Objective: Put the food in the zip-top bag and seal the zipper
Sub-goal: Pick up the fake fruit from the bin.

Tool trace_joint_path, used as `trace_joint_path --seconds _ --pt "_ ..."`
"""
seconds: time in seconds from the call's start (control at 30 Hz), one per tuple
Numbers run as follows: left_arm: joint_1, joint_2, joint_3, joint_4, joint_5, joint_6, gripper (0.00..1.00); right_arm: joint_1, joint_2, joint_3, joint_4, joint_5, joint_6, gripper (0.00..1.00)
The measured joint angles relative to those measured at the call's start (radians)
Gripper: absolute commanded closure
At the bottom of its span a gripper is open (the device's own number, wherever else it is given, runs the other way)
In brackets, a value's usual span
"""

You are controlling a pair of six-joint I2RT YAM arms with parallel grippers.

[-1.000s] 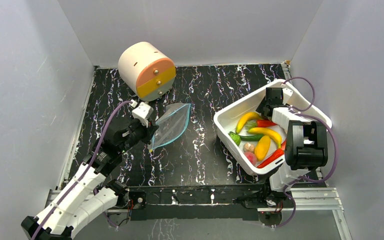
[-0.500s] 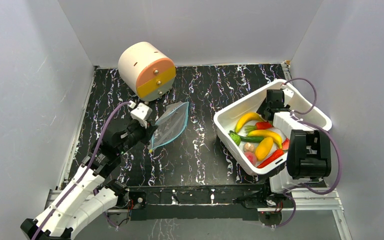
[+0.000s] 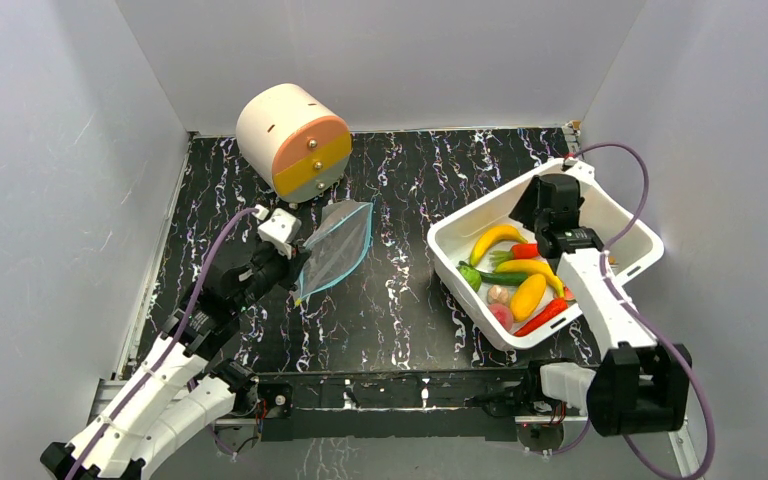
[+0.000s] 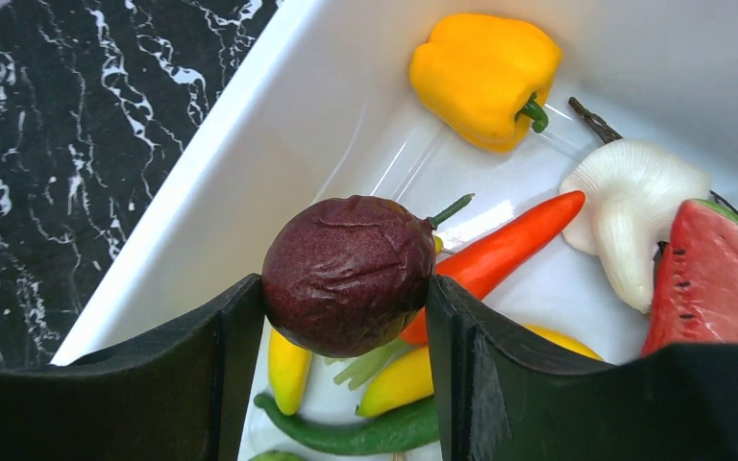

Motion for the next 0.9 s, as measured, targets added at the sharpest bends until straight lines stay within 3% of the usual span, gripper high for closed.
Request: trace_joint_path --seconds 0.17,0.5,0.9 --pt "0.0 0.004 0.0 0.0 0.003 0.003 1.0 0.009 -0.127 0.031 -0.084 -0.031 -0.006 0.6" --pt "0.0 0.064 0.0 0.001 0.01 0.008 1.0 0.137 -0.18 0.137 -0.145 -0.138 0.025 0.6" --pt "0.0 0.1 0.0 -0.008 0.01 0.008 1.0 0.525 -0.167 0.161 -0.096 -0.225 0.199 0.58"
